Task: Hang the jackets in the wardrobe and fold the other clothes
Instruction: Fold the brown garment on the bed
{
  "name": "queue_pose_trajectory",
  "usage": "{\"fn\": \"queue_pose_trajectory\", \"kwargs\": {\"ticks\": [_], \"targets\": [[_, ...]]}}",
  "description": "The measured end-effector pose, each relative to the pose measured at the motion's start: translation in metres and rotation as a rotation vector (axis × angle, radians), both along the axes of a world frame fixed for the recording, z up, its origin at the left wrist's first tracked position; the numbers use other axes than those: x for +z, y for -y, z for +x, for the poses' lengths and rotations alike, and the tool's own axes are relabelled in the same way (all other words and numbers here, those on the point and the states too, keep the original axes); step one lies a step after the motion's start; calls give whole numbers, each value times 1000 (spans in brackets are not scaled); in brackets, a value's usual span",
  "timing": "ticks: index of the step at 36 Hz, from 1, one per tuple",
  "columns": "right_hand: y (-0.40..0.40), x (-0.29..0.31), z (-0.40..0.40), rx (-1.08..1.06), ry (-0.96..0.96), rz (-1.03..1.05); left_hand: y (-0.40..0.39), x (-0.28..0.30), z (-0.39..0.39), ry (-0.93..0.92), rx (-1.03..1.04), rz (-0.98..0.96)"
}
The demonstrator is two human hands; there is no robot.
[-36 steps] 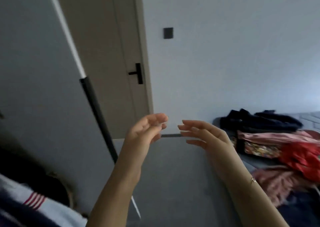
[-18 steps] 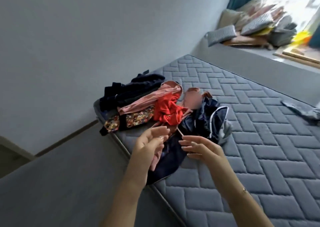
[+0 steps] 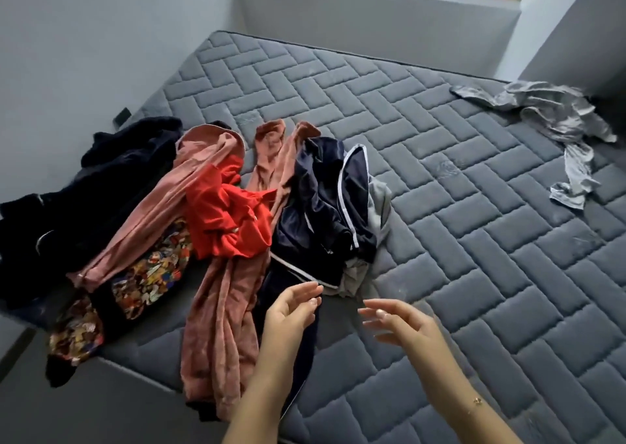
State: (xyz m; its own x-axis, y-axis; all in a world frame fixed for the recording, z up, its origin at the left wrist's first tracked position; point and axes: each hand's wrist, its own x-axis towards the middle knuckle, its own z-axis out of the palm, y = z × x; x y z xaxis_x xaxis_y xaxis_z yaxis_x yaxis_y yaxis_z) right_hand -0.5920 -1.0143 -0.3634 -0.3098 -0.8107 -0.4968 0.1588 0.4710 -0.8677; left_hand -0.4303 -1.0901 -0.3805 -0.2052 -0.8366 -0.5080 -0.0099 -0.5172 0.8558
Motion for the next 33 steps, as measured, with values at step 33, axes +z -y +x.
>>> {"fn": "queue_pose_trajectory", "kwargs": {"ticks": [33], "targets": [[212, -285, -64, -158, -587, -1, 197, -282, -112, 70, -10, 94]]}}
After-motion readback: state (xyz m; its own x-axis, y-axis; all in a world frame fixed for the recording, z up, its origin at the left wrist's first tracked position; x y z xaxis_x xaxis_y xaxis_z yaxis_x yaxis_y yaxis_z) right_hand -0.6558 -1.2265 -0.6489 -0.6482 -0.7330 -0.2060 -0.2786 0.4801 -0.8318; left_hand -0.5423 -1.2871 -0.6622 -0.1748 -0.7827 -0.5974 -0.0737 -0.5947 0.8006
